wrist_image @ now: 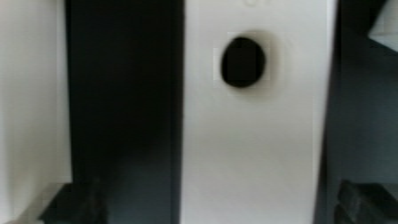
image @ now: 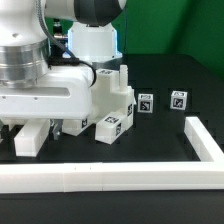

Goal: Assemble chair

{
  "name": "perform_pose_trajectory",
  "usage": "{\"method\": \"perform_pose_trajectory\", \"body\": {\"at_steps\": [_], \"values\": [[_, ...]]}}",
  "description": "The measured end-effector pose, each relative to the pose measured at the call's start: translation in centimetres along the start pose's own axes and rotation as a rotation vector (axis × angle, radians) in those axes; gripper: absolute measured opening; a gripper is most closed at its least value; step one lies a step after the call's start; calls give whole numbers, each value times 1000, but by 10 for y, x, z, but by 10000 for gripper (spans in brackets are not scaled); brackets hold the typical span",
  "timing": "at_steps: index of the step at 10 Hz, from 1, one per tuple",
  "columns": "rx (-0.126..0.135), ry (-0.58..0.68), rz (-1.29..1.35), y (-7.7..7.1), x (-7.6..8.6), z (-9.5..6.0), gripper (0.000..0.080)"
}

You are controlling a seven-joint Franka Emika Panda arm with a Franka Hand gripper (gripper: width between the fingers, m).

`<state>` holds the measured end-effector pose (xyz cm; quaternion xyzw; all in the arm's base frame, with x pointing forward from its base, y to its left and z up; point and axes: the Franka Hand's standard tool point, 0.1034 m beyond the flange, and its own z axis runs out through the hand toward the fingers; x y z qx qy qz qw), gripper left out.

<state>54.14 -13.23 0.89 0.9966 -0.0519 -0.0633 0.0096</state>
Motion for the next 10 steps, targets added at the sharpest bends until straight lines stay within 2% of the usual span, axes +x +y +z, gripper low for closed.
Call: {"method": "perform_pose_trajectory", "body": {"at_steps": [2,6,8,9,10], "values": [[1,-10,2,-7,-4,4,649],[3,-8,6,-7,-6,5,649],[4,-6,2,-10,-3,4,386],[3,-4,-1,-12,-2,4,386],[3,-4,-4,-13,-2,4,285]]}}
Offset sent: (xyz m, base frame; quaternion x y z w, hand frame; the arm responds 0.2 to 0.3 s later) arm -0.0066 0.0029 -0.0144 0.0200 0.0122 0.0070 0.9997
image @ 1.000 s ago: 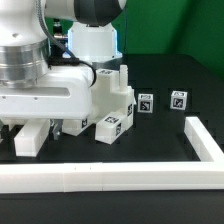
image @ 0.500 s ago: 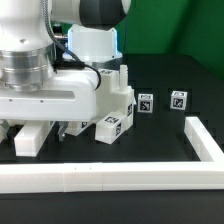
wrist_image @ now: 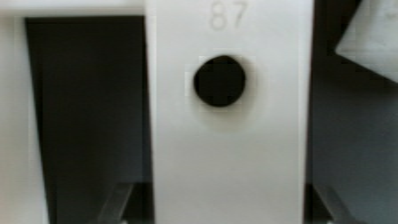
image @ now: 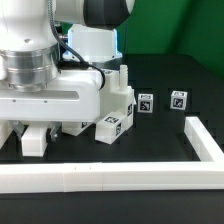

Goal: Assemble chair

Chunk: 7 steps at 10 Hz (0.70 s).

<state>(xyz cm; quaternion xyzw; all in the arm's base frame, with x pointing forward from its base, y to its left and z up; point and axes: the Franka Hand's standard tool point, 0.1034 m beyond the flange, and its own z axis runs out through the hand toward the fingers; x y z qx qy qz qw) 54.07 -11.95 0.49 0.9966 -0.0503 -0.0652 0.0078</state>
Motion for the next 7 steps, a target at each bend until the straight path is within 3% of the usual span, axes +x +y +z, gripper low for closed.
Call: {"method": "perform_pose_trajectory", "body": {"at_steps": [5,7], "values": [[0,1,-12,2,0,-1,285],[7,12,-42,0,-4,-14,287]]}}
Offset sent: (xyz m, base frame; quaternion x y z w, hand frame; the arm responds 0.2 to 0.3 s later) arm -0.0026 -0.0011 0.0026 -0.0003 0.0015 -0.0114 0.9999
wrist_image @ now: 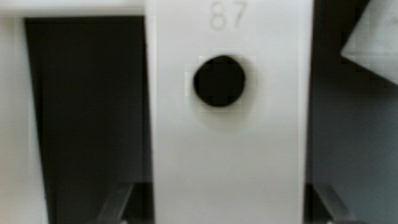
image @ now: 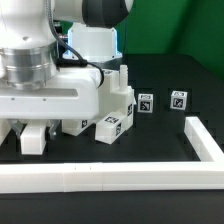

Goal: Assemble chair

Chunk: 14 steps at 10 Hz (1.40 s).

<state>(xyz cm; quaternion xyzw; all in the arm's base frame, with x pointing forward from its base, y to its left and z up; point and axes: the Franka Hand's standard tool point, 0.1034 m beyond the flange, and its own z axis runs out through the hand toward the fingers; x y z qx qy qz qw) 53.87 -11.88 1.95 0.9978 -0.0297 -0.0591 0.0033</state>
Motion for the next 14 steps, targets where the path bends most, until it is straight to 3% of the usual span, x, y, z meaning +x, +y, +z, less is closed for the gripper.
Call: {"method": "perform_pose_trajectory", "body": {"at_steps": [4,6,7,11,14], "values": [[46,4,0,0,-5,-56,288],[61,23,1,-1,-11,-70,288],[71,28,11,3,-13,-66,288],[71,21,56,0,-13,-63,288],[89,7,199,0,-27,-64,288]]}}
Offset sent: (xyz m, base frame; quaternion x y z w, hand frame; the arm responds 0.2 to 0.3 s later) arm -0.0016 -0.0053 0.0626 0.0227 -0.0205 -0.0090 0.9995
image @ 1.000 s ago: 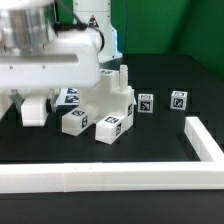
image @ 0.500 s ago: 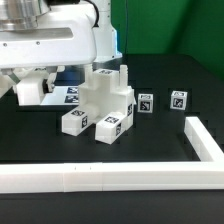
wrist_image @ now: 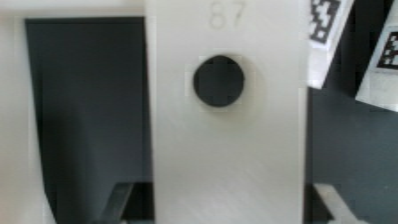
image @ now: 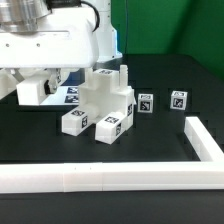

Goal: Assemble chair

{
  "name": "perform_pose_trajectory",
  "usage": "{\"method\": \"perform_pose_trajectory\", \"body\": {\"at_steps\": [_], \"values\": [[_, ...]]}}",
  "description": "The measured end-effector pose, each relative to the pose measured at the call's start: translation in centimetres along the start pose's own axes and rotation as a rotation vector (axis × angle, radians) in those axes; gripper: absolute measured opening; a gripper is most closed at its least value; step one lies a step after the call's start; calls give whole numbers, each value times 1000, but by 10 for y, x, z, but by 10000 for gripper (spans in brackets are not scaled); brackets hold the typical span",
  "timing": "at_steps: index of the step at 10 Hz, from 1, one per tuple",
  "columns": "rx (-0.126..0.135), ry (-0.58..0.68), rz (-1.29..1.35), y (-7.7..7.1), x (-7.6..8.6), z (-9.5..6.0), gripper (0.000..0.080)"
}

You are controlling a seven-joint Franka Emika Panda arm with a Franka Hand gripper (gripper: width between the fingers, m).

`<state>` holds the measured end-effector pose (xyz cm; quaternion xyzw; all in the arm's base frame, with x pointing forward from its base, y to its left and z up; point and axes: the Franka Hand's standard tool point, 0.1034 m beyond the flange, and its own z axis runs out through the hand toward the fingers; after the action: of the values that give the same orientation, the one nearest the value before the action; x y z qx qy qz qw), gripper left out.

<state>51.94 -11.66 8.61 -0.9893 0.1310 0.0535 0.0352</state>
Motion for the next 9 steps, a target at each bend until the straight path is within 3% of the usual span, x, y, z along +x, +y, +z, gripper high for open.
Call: {"method": "perform_pose_trajectory", "body": {"at_steps": [4,9], "values": [[32,15,6,-4,-13,-31,288],[30,8,120,-5,-14,-27,288]]}}
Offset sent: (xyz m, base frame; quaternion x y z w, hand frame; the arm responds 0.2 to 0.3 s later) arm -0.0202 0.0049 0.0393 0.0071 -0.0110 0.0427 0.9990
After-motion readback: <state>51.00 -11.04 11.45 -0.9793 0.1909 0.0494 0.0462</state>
